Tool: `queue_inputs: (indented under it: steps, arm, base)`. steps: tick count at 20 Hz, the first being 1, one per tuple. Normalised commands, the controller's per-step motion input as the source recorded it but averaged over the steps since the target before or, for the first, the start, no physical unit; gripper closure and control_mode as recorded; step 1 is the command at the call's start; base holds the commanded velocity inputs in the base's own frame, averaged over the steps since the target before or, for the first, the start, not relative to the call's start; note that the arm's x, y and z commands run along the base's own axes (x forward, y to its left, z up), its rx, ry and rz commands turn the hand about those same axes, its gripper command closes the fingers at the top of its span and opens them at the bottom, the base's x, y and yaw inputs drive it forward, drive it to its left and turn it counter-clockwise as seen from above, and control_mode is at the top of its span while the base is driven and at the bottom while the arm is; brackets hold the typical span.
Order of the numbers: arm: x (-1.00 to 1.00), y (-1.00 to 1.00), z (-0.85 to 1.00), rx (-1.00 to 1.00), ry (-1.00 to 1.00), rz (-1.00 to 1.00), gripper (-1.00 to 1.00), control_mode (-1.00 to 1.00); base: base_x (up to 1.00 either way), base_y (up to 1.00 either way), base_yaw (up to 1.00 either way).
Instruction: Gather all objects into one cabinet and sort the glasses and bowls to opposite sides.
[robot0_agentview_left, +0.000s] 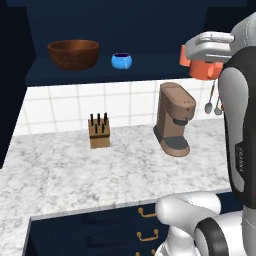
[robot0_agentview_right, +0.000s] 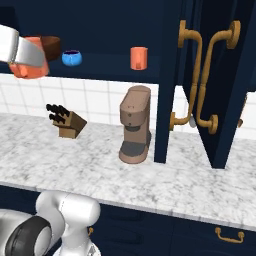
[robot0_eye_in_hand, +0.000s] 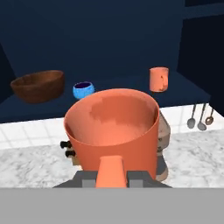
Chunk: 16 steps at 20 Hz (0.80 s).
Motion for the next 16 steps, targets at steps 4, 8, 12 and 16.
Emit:
queue_inputs:
  steps: [4, 8, 12, 16]
  arm:
    - [1.00, -0.12, -0.33, -0.01, -0.16, 0.00, 1.00, -1.00]
    - [1.00, -0.26, -0.05, 0.00, -0.10, 0.00, 1.00, -1.00]
    - [1.00, -0.26, -0.05, 0.03, -0.04, 0.00, 1.00, -1.00]
    - [1.00, -0.07, -0.08, 0.02, 0.00, 0.00, 1.00, -1.00]
  base:
    - [0.00, 0.00, 0.00]
    - [0.00, 0.00, 0.00]
    - [0.00, 0.00, 0.00]
    - [0.00, 0.00, 0.00]
